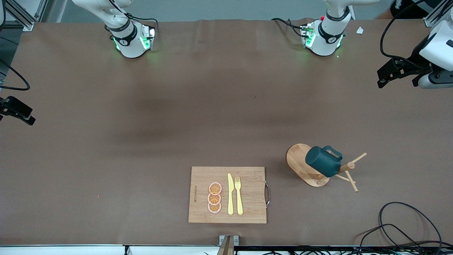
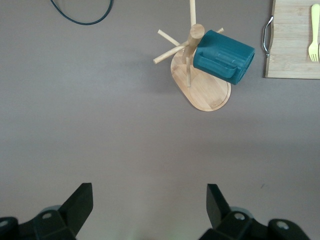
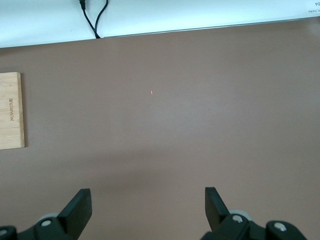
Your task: Transfer cup from left to right arm and place
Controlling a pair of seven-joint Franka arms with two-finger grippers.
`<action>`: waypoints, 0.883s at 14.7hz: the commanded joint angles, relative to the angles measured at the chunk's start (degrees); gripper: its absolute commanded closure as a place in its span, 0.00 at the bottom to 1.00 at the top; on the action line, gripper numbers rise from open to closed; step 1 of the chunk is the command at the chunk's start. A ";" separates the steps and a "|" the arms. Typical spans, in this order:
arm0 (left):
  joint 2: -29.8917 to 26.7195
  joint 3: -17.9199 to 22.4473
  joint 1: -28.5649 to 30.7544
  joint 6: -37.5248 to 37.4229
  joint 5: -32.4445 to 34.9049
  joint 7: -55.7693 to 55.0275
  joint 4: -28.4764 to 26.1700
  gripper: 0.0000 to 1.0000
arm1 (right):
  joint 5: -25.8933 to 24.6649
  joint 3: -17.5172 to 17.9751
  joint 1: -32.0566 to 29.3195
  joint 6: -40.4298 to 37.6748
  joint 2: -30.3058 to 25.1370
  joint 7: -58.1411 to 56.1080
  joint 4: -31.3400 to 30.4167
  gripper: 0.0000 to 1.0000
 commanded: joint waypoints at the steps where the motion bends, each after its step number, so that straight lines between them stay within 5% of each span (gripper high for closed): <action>1: 0.35 0.00 0.25 -0.48 -1.02 0.68 1.20 0.00 | -0.53 0.33 -0.40 -0.03 0.26 -0.13 0.80 0.00; 9: 0.44 -0.08 1.83 -0.22 -1.02 -0.80 -0.02 0.00 | -0.53 0.33 -0.48 -0.03 0.26 -0.22 0.72 0.00; 13: 1.14 -0.26 2.18 8.98 -7.94 -16.07 -5.72 0.00 | -0.53 0.33 -0.40 0.06 0.26 -0.13 0.72 0.00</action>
